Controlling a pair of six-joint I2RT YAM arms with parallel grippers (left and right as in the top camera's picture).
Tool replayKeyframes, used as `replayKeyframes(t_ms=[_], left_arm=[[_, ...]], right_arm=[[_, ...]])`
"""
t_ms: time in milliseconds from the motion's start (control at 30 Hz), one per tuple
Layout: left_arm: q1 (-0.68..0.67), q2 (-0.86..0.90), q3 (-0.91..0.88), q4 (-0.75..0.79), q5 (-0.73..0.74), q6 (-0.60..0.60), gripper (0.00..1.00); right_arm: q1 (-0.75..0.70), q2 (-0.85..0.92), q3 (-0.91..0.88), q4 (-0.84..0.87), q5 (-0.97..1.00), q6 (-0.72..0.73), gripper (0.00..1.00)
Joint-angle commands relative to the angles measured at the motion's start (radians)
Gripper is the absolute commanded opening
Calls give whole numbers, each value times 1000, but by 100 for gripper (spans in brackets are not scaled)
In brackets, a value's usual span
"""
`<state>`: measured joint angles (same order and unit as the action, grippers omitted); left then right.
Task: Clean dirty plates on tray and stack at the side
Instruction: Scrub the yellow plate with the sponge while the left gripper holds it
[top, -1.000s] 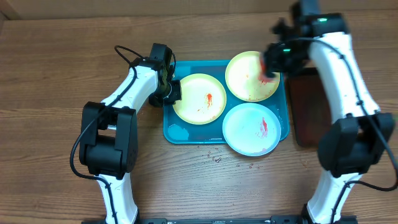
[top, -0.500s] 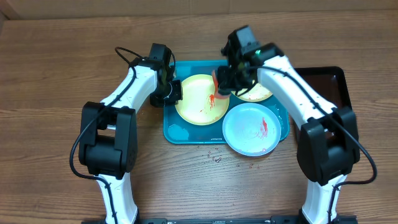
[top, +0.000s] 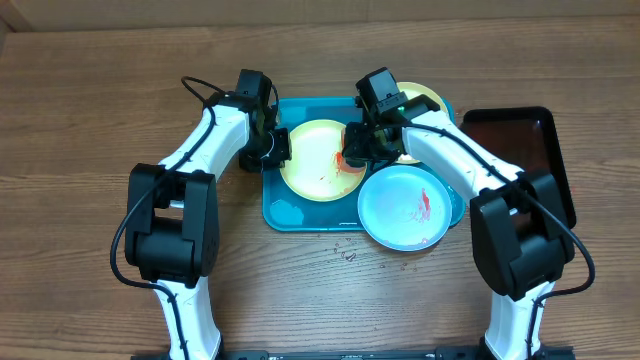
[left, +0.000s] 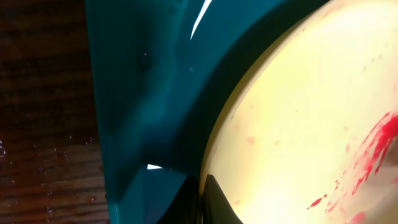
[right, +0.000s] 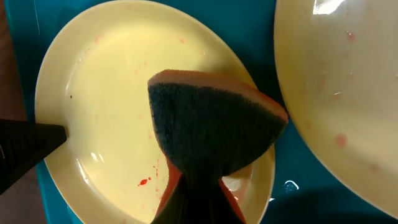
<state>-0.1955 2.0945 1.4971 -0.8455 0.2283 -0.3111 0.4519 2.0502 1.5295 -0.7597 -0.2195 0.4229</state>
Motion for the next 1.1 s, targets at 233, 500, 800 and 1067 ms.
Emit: replayKeyframes(t_ms=[233, 500, 800, 1067], left_arm=[[6, -17, 4, -3, 9, 16, 4], [5, -17, 3, -3, 13, 16, 4], [5, -17, 3, 0, 35, 19, 4], [5, -17, 3, -7, 35, 19, 4]], right_arm=[[53, 57, -4, 3, 18, 110, 4], [68, 113, -4, 15, 3, 131, 4], [138, 124, -3, 109, -138, 128, 4], [144, 124, -3, 128, -60, 150, 4]])
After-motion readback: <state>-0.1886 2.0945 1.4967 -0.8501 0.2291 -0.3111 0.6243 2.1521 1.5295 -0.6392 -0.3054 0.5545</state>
